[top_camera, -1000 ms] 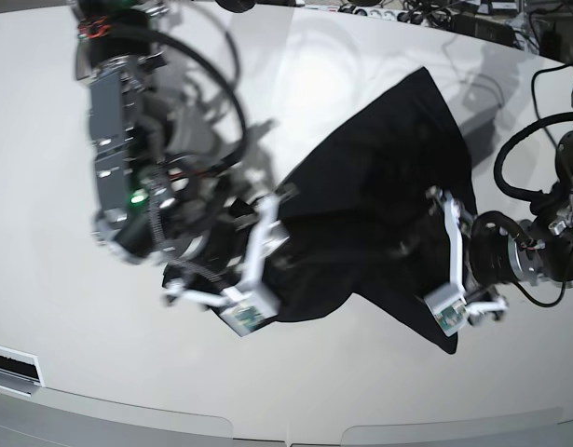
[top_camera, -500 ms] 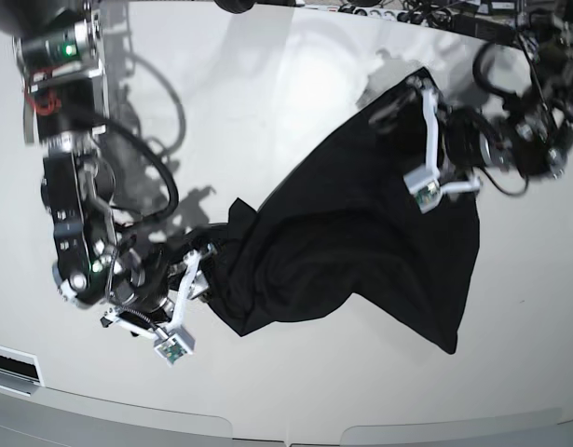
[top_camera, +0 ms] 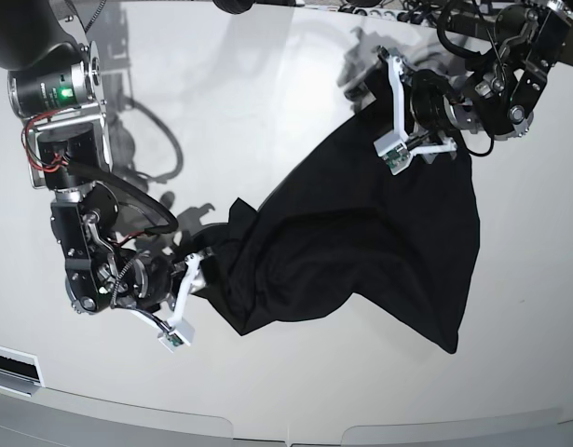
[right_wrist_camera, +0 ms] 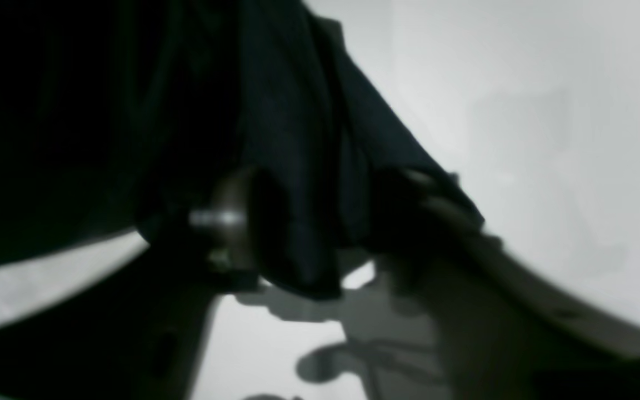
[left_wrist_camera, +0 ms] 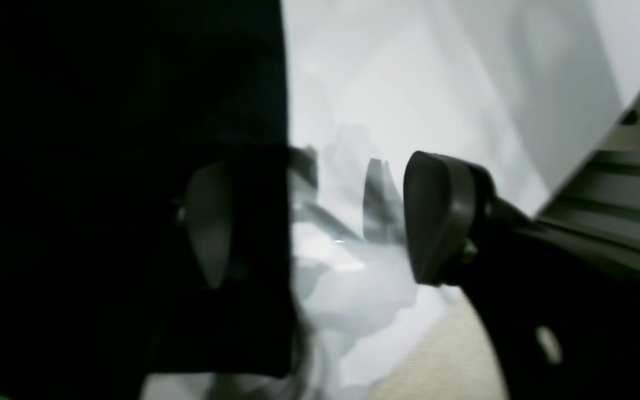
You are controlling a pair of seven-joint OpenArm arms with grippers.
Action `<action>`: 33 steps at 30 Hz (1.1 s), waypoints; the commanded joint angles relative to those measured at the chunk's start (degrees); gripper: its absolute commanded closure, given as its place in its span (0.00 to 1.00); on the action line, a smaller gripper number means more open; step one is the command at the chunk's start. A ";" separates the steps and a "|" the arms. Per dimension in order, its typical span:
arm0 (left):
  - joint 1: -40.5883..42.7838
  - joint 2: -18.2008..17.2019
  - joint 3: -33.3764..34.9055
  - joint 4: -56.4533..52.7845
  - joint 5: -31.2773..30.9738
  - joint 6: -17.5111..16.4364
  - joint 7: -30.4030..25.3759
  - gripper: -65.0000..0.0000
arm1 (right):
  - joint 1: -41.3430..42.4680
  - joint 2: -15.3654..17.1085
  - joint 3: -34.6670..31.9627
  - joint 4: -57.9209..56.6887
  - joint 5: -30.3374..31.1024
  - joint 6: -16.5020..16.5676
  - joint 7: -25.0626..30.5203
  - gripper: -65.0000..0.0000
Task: Layout the t-shirt on the table in an organized manner, then fold the t-shirt properly
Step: 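Lift the shirt with both grippers and stretch it between them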
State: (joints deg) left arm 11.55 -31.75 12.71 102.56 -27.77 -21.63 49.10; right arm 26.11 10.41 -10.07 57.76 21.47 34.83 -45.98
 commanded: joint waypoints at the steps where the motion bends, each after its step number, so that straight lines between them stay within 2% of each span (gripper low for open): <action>1: -0.28 -0.63 -0.39 0.83 -0.20 -0.09 -0.85 0.46 | 1.97 -0.11 0.20 0.57 0.57 0.92 1.38 0.68; 2: -0.28 -0.63 -0.39 0.81 0.66 0.72 -1.14 0.58 | 2.01 -0.17 0.20 0.52 0.59 1.49 1.40 0.78; 4: -0.35 -0.68 -0.39 0.81 2.56 3.61 -1.66 0.88 | 2.56 -0.22 0.20 0.55 0.61 1.90 1.38 1.00; 5: -0.33 -0.68 -0.39 0.81 3.96 5.22 -2.25 1.00 | 3.06 -0.20 0.20 0.61 0.59 1.73 1.33 1.00; 8: -0.33 -0.66 -0.39 0.83 6.27 9.16 -2.82 1.00 | 5.25 0.31 0.22 0.68 0.68 0.52 0.28 1.00; 14: 0.09 -0.63 -0.39 0.85 5.88 9.90 -1.27 1.00 | 7.89 2.64 0.26 0.74 0.85 0.85 -1.81 1.00; 15: 0.39 -0.63 -0.39 0.83 6.25 9.86 -1.07 0.99 | 7.87 2.89 0.26 0.74 0.85 1.03 -1.81 1.00; 19: 2.01 -0.63 -0.39 0.83 8.28 5.64 -0.63 0.39 | 7.67 3.08 0.26 0.74 0.90 0.52 -1.90 1.00; 20: 2.29 -0.61 -0.39 0.83 8.26 4.52 -0.52 0.33 | 7.69 3.08 0.26 0.72 1.07 0.57 -1.81 1.00; 22: 2.95 -0.61 -0.39 0.83 8.41 2.21 0.52 0.32 | 7.72 3.08 0.26 0.74 1.05 0.52 -1.77 1.00; 24: 3.96 -0.63 -0.39 0.83 11.04 2.03 0.59 0.32 | 7.69 3.08 0.26 0.74 1.03 0.52 -1.81 1.00; 28: 5.66 -0.63 -0.39 0.26 18.38 6.71 -1.64 0.32 | 7.72 3.06 0.26 0.74 1.05 0.55 -1.81 1.00; 33: 5.68 -0.63 -0.39 -4.68 19.82 8.70 -4.44 0.33 | 7.72 3.08 0.26 0.72 1.03 0.52 -1.84 1.00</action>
State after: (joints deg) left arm 17.43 -31.90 12.62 97.86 -9.06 -13.91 44.64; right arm 31.62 13.02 -10.07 57.56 21.67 35.38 -48.86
